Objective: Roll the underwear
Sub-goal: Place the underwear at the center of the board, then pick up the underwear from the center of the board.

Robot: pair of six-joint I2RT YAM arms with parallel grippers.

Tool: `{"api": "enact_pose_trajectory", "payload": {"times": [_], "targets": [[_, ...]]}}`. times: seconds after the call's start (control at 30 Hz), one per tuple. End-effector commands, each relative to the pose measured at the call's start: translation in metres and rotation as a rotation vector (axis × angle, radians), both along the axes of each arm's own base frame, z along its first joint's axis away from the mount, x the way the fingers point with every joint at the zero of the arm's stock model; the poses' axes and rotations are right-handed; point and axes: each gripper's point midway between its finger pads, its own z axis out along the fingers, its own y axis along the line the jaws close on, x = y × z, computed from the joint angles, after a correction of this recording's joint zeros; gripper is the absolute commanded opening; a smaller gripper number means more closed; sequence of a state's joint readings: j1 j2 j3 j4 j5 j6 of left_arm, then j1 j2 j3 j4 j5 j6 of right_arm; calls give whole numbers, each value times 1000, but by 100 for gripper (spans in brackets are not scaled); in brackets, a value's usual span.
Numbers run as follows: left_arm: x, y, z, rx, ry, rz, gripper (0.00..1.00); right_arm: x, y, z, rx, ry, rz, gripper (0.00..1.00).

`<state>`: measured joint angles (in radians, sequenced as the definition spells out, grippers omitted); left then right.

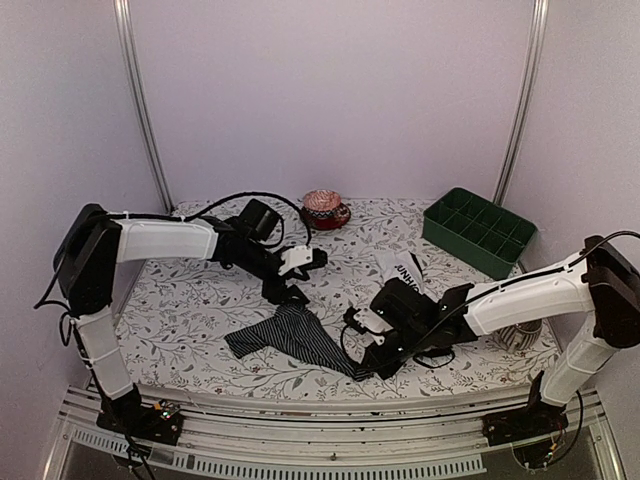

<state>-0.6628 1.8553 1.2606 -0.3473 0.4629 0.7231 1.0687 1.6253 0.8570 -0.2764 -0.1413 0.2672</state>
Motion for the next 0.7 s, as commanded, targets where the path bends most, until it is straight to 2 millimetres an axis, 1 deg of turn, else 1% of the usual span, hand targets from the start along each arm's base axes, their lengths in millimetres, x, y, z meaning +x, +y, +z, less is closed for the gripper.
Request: {"api": "enact_pose_trajectory", "payload": {"times": [0.0,0.1,0.17,0.2,0.3,0.37,0.47,0.67], "targets": [[-30,10,-21,96,151,0,66,18,-11,15,39,-47,-117,2],[-27,7,-29,133,178,43,70,21,-17,13,31,-59,-140,2],[-24,-2,-26,137,220,60,70,22,-18,14,34,-64,-146,2],[-24,-5,-34,152,260,69,71,23,-19,14,33,-65,-151,2],[-23,-13,-37,174,302,76,70,24,-19,14,31,-71,-162,2],[-19,-13,-44,218,294,102,69,25,-20,13,27,-73,-169,2],[-12,-8,-55,270,291,143,67,27,-22,11,19,-81,-178,2],[-9,-4,-67,321,305,176,64,28,-28,1,-6,-90,-191,2]]}}
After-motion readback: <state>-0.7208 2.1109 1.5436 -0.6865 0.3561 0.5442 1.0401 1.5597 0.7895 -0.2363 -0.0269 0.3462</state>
